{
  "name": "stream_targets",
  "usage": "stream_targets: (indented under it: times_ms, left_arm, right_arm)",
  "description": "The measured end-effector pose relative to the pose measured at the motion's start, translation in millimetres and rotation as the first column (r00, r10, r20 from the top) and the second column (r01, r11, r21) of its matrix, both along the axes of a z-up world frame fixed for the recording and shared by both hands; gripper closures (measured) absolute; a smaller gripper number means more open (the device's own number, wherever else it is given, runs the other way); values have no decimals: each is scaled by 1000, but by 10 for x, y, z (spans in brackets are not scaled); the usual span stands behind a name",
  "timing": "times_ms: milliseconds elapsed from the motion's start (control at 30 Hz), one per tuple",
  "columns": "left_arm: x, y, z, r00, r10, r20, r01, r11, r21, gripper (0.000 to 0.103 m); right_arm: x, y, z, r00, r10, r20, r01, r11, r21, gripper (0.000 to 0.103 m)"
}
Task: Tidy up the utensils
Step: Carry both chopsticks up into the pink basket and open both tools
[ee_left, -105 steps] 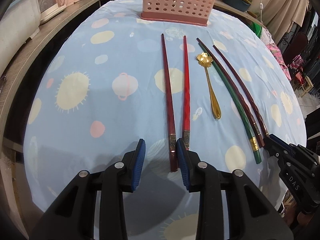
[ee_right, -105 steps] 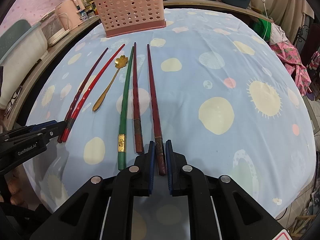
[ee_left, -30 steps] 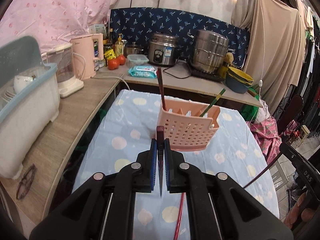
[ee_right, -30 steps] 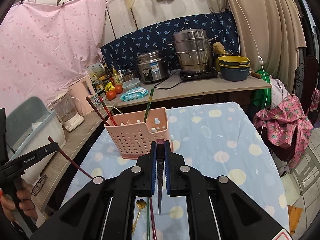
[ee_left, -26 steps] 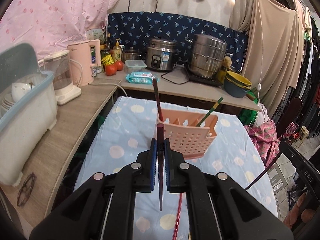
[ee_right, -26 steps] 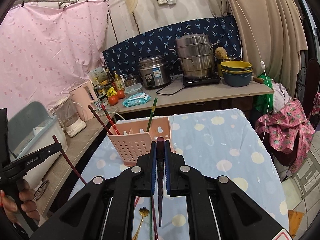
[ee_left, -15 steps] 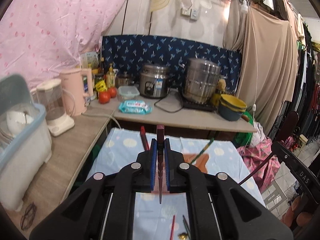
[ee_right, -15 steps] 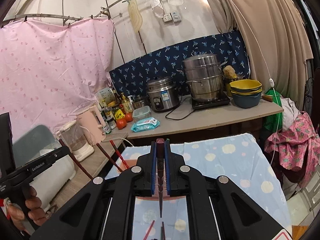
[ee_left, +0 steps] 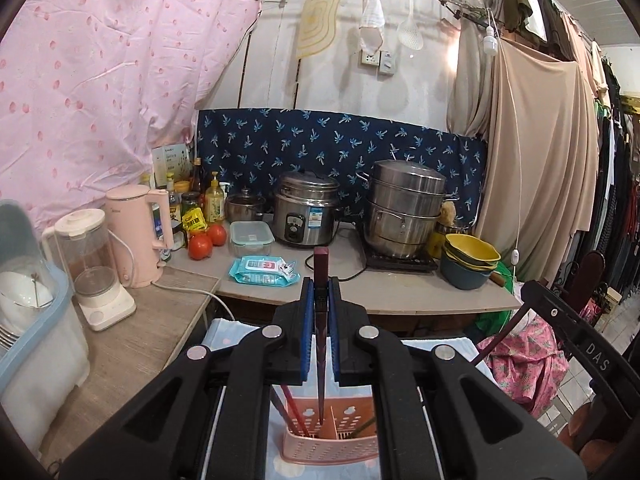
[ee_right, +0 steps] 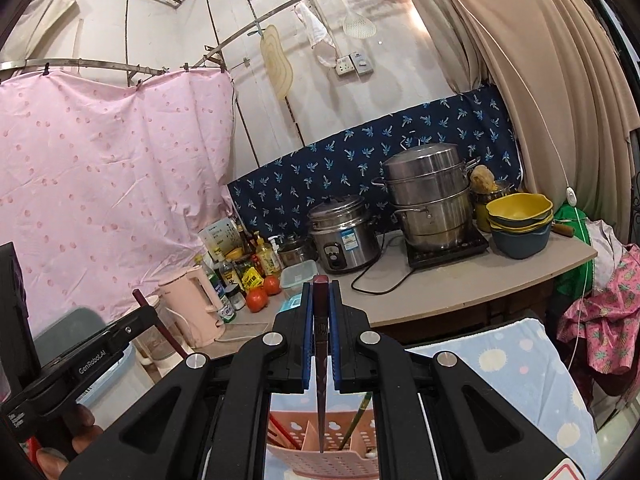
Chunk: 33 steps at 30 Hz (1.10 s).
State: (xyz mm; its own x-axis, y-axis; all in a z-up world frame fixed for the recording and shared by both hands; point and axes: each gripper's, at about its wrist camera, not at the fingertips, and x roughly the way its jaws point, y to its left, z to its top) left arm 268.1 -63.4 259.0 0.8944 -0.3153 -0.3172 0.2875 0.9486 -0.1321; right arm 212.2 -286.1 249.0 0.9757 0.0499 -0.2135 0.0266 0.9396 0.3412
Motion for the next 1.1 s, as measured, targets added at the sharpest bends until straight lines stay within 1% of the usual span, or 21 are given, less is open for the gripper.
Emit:
stream_targets:
  times_ms: [67,167,300,433,567,733,900,967,1033,1100]
  left_arm:
    - [76,-11,-63,1000,1,-10,-1,1000,3,96]
    - [179,-18,-230,999,1,-48,-1,1000,12,96]
    - [287,3,-521,994,12,-111,-9,999,31,96]
    - [350,44,-755,986,23,-168,-17,999,34,96]
    - [348,75,-912,979,31,-201,-24,999,38,96]
    - [302,79,-1024,973,28,-227,-18,999,44,96]
    - [205,68,-1087,972,27,-233,-16,999,47,95]
    - [165,64,-1086,973,28,-230,-17,999,52,95]
    - [139,68,-1084,972,30,-232,-18,999,50,91]
    - [106,71,-1077,972,37,-234,-26,999,48,83]
  right_arm:
    - [96,0,-30,1000,-3,-2,3,1000,6,96]
    - [240,5,-164,999,-8,-35,8,1000,9,96]
    - [374,30,-514,993,-1,-122,2,1000,9,96]
    - [420,44,-830,980,4,-197,0,1000,22,96]
    - [416,45,-1027,970,8,-242,2,999,38,96]
    - [385,71,-1164,963,14,-270,-1,999,47,95]
    - [305,77,-1204,961,6,-275,6,999,41,94]
    - [277,70,-1211,961,-4,-278,16,999,41,89]
    - [243,57,-1218,960,-7,-280,20,999,45,88]
    - [196,43,-1219,960,-9,-279,24,998,51,86]
